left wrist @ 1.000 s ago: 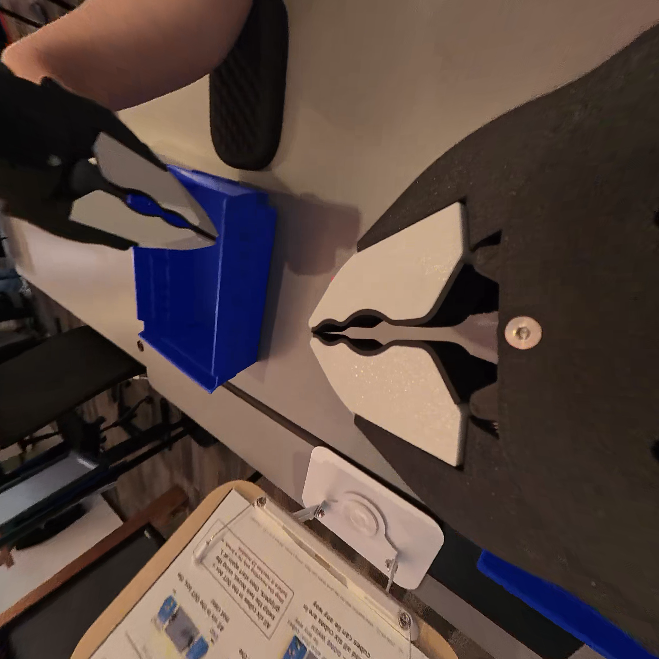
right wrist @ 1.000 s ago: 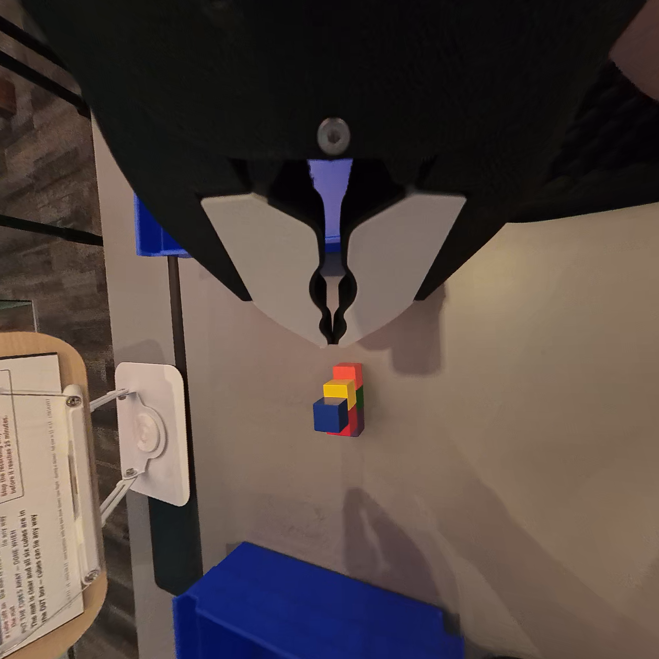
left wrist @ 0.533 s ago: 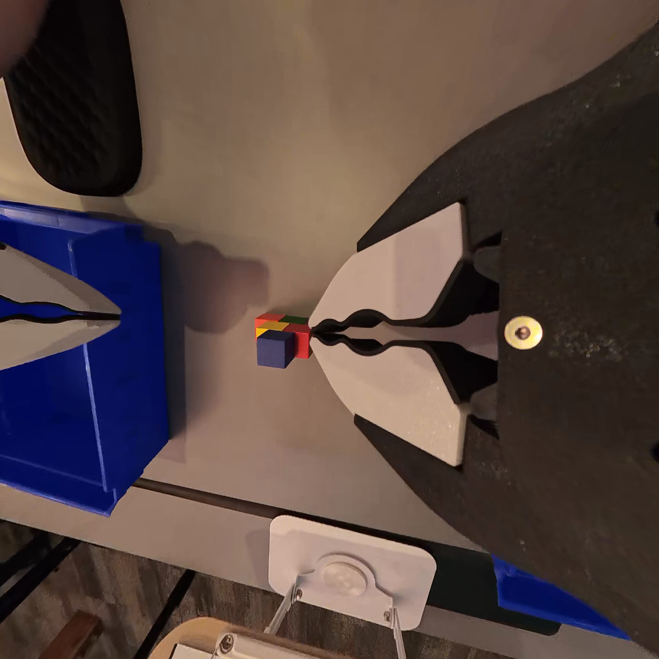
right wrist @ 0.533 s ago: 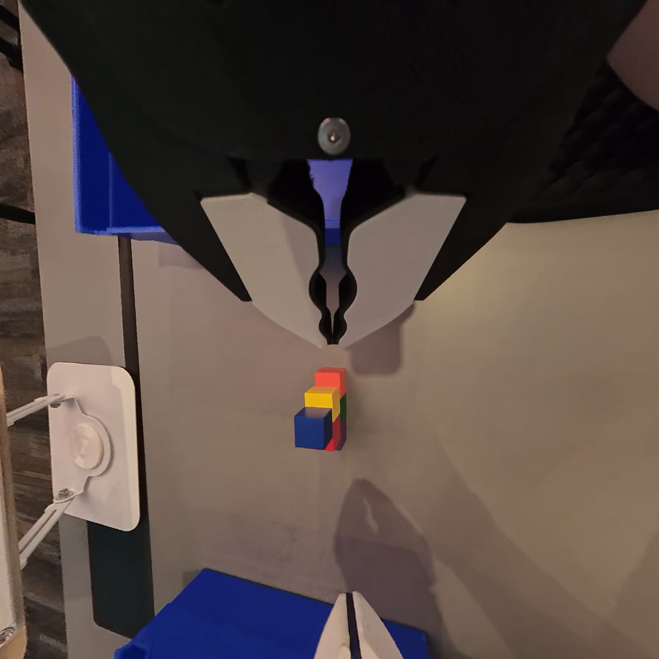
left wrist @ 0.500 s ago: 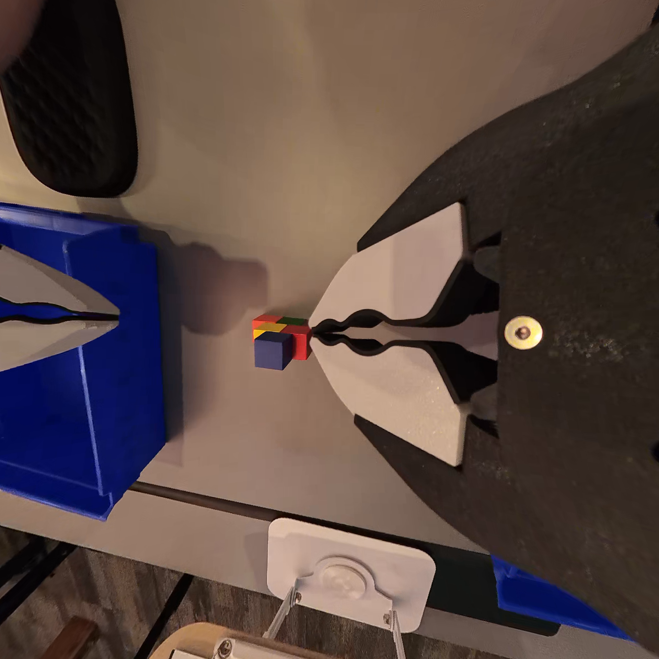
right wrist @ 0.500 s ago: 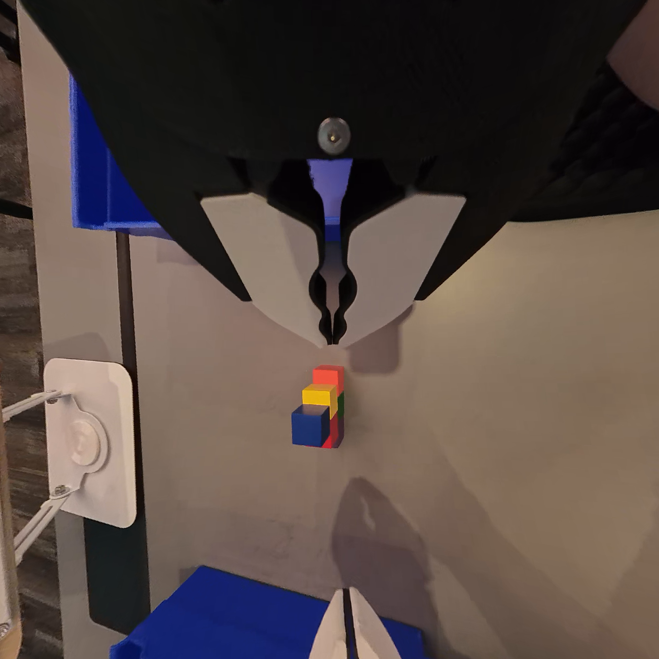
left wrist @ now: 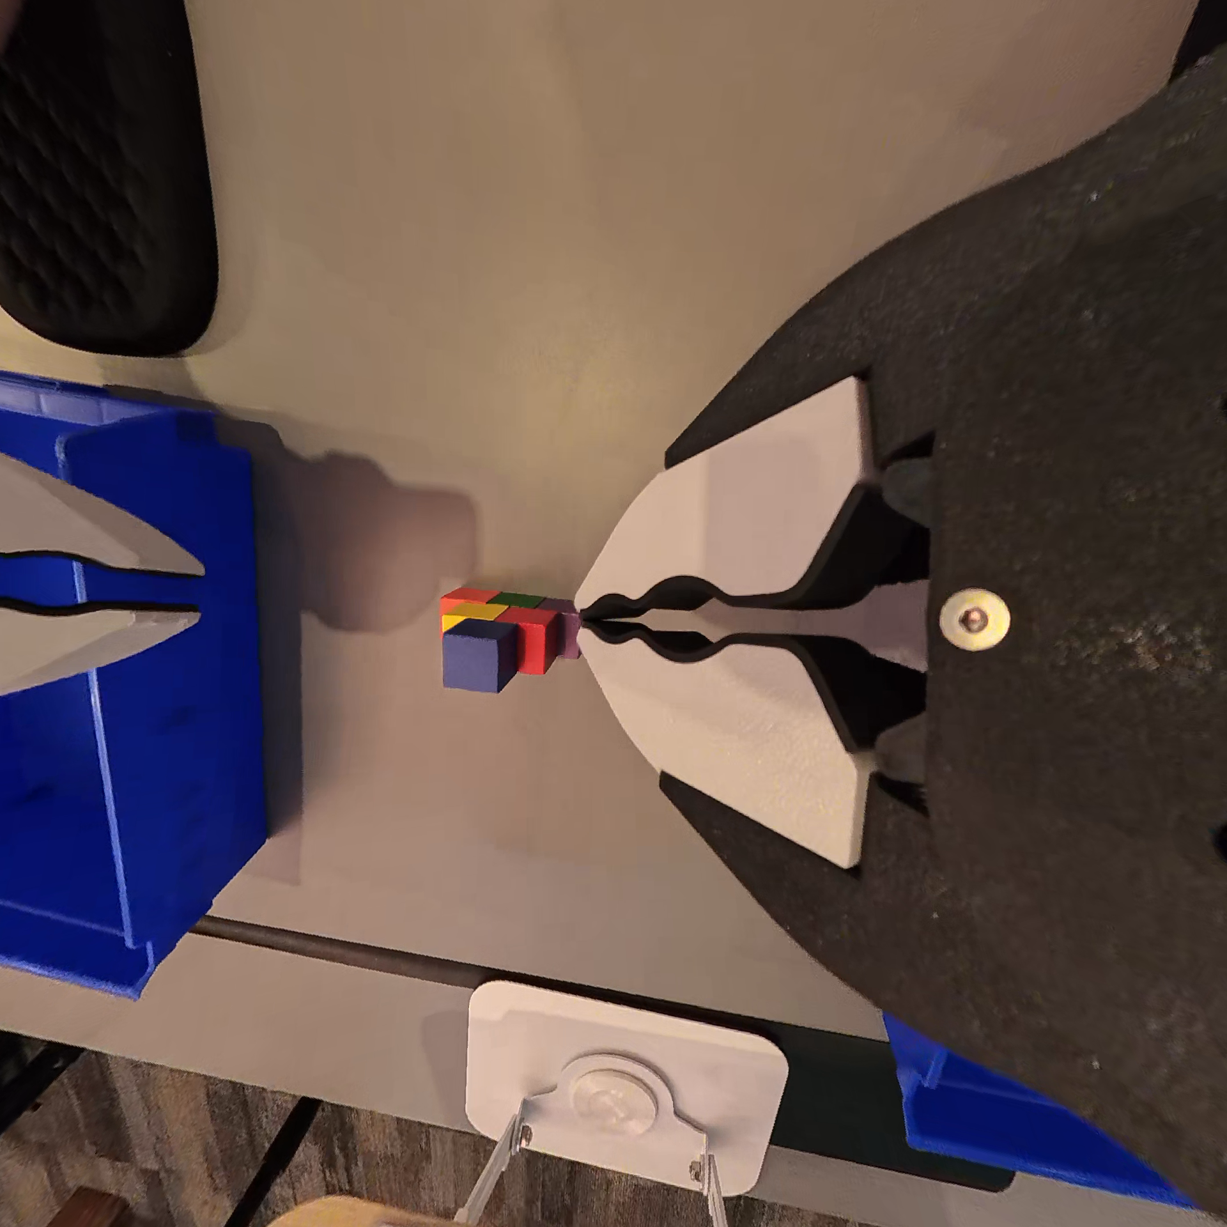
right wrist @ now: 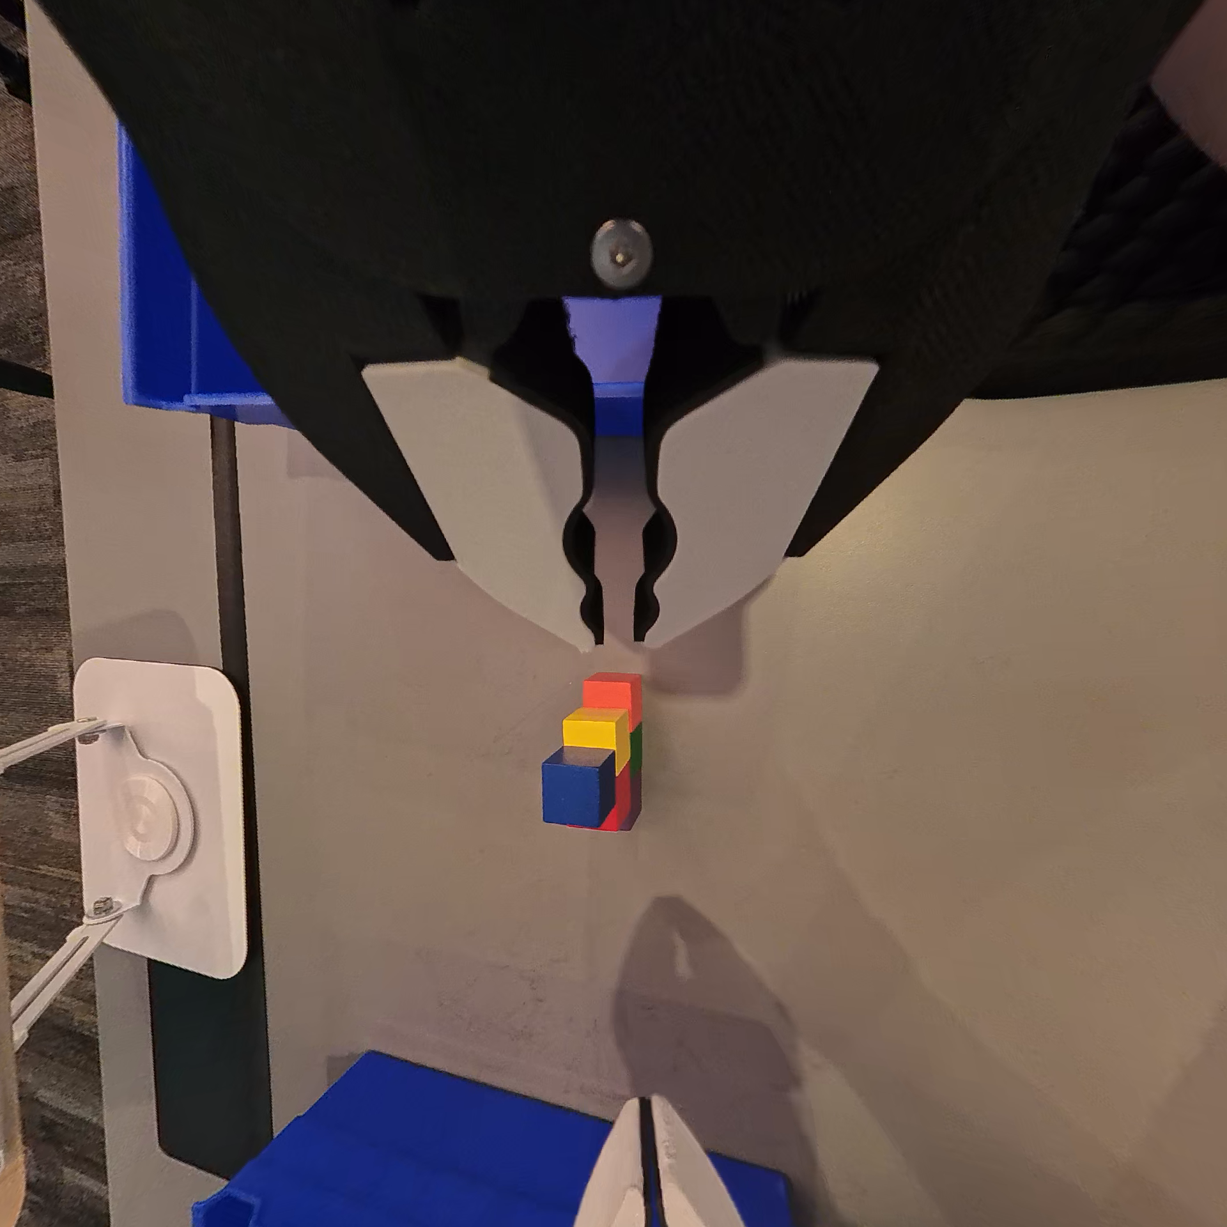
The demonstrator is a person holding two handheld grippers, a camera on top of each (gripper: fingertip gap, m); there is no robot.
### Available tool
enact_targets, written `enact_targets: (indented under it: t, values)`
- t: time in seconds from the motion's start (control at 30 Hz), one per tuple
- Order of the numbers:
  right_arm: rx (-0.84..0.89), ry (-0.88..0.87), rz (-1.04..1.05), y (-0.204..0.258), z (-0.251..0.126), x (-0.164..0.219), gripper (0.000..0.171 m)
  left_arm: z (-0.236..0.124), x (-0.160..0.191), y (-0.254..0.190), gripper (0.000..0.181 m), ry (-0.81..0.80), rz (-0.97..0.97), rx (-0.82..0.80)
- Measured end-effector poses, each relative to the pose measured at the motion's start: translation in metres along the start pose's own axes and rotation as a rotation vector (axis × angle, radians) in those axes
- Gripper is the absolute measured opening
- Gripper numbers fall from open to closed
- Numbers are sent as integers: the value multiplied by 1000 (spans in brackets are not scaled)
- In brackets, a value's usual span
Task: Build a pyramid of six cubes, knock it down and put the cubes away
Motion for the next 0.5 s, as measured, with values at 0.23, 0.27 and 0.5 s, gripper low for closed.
enact_targets:
  t: [0.23,0.27,0.5]
  values:
    - [1,-9,9,-2,2,1,16,-1,-4,1,5,-26,-10,-12]
    - [1,-8,12,-3,3,1,16,-1,-4,2,6,-28,-14,-12]
    - [11,-7,20,-5,5,2,21,-1,-4,6,25,-21,-29,-51]
Point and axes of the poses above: each gripper's, where its closed fingertips meet, z out along the fingers, x out of its underside, y = z × x across the jaws, the point moved 4 cm from there along -z, back along the fingers, and after that the axes turned 8 degrees about z, right-handed, at the moved point
